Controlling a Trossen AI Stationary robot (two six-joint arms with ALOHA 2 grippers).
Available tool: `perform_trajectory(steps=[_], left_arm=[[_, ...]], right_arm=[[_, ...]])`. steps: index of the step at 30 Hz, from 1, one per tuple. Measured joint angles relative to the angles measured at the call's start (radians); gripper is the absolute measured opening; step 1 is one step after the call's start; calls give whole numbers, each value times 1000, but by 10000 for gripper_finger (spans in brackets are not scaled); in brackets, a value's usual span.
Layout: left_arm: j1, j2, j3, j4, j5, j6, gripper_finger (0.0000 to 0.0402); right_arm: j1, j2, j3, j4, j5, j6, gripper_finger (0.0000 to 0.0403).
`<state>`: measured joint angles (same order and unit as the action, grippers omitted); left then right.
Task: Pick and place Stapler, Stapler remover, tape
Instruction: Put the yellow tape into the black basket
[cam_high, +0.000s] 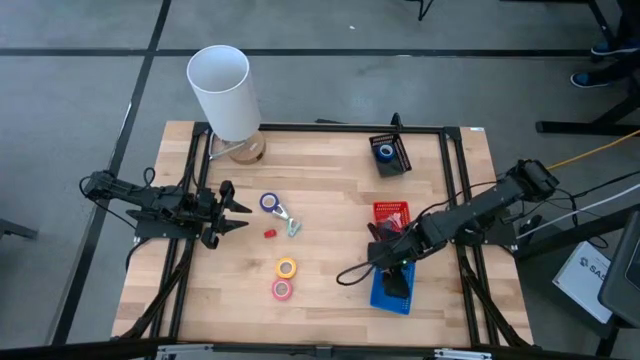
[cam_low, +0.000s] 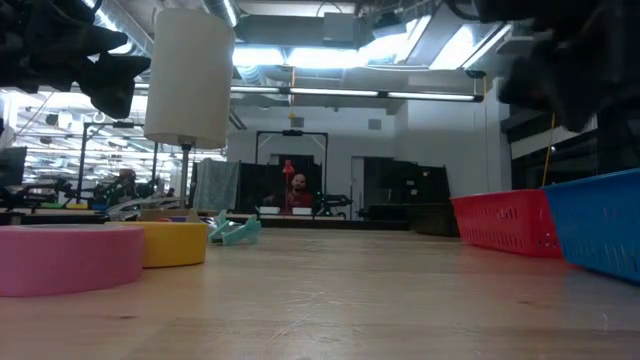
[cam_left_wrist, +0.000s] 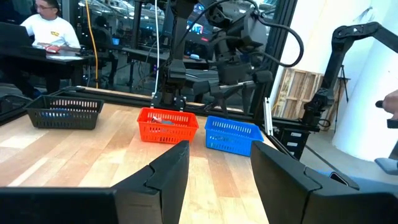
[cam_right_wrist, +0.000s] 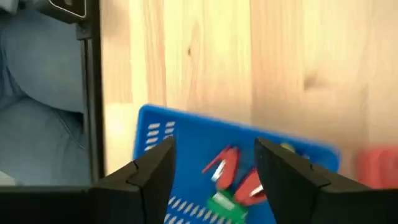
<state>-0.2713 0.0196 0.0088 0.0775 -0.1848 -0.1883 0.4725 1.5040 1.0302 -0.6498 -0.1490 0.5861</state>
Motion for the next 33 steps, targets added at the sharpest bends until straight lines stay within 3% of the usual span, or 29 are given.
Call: perform_trajectory(steps=[16, 33], left_arm=[[0, 0, 0, 0, 0, 0, 169], [0, 0, 0, -3, 1, 0, 169]], right_arm=[[-110, 71, 1, 270, 235, -796, 218], [-169, 235, 1, 695, 243, -1382, 218]])
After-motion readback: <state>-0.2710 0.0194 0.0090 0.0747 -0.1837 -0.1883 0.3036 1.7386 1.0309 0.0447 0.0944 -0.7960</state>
